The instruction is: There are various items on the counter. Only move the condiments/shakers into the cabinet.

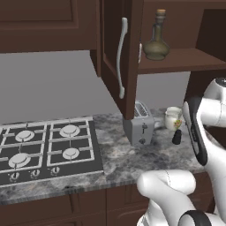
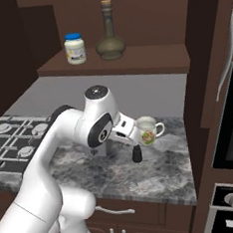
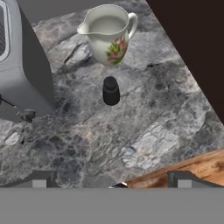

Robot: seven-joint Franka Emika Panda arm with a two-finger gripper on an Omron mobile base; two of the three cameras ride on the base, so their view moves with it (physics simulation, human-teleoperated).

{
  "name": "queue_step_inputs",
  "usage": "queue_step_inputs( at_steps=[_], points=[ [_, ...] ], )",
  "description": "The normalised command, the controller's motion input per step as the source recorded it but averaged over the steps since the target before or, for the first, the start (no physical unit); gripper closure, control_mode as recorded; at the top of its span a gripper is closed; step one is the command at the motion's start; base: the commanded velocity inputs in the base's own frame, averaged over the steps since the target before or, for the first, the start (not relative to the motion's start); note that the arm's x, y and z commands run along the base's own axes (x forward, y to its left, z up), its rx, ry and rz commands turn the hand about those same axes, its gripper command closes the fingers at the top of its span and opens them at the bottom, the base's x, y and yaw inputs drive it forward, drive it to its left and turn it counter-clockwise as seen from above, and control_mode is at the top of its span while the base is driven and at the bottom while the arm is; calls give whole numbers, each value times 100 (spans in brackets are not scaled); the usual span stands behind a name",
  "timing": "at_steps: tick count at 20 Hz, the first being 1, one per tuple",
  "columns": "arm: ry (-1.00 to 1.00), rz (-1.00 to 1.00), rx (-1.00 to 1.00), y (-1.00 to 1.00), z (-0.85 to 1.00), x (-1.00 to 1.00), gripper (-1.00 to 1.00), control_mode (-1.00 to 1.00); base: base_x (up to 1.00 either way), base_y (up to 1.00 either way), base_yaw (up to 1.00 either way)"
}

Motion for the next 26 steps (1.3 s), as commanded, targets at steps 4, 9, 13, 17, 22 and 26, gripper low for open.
queue_step_inputs(
  at_steps=[4, 9, 13, 17, 22, 26],
  points=[
    [4, 0, -5, 12, -34, 27, -100, -100, 0, 0, 0],
    [0, 2, -1, 0, -26, 30, -100, -100, 0, 0, 0],
    [0, 5, 0, -24, -21, 35, -100, -100, 0, 0, 0],
    [0, 12, 0, -54, -9, 22, -100, -100, 0, 0, 0],
    [0, 12, 0, -19, -24, 21, -100, -100, 0, 0, 0],
    [0, 9, 0, 0, -34, 19, -100, -100, 0, 0, 0]
  ],
)
